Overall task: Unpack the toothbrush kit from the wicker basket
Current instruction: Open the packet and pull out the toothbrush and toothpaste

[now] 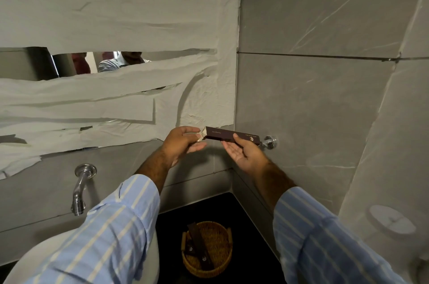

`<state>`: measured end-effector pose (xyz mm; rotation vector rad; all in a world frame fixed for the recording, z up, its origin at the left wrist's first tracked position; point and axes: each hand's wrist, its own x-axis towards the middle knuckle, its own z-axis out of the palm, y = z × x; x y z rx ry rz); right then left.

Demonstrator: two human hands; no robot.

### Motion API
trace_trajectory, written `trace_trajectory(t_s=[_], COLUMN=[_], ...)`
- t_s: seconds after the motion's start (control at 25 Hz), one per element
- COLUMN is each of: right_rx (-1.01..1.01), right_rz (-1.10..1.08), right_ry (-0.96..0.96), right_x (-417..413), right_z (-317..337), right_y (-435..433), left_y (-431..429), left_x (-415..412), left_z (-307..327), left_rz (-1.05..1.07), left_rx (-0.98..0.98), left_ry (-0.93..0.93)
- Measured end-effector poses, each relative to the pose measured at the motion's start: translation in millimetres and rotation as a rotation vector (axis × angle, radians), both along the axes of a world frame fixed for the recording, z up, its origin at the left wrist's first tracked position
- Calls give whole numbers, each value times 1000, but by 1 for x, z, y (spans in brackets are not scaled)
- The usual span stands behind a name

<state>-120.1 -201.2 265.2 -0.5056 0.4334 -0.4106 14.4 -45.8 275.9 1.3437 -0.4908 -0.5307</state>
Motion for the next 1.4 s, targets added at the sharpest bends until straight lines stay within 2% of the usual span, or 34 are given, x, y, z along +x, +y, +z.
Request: trace_trajectory(t_s=[0.08,0.16,0.28,0.4,0.52,0.68,0.88,1.08,1.2,1.32,1.4], right_rx=[-27,-90,-276,-575,-804,-910,-898,-949,-1007,-1003,-966], right_rz=[5,0,-50,-104,-120,-91,-104,40,56,24,-23], right_ry=[-9,-14,5,44,103,135,175,146,139,163,196], right_x=[2,6,10,18,28,37,40,33,33,33,33], right_z=[4,9,18,33,51,62,57,61,64,63,62], right_y=[2,2,-4,-10,-11,-12,-17,-23,-22,-20,-21], left_y=[-4,-8,-15,-21,-25,-26,-21,-20,-23,-27,-28], left_x=[2,2,-2,-8,-18,-29,-32,-37,-40,-44,-45], left_z=[-6,-10,-13,-20,-25,-29,-37,-44,-48,-52,-53], left_rz=[152,201,79,-4,-10,-36,-96,-114,-125,-100,-63], left_rx=[151,134,-140,-329,-433,-514,-448,-435,-439,-371,-254], left_ry=[-208,-228,126,413,566,670,596,481,432,321,197])
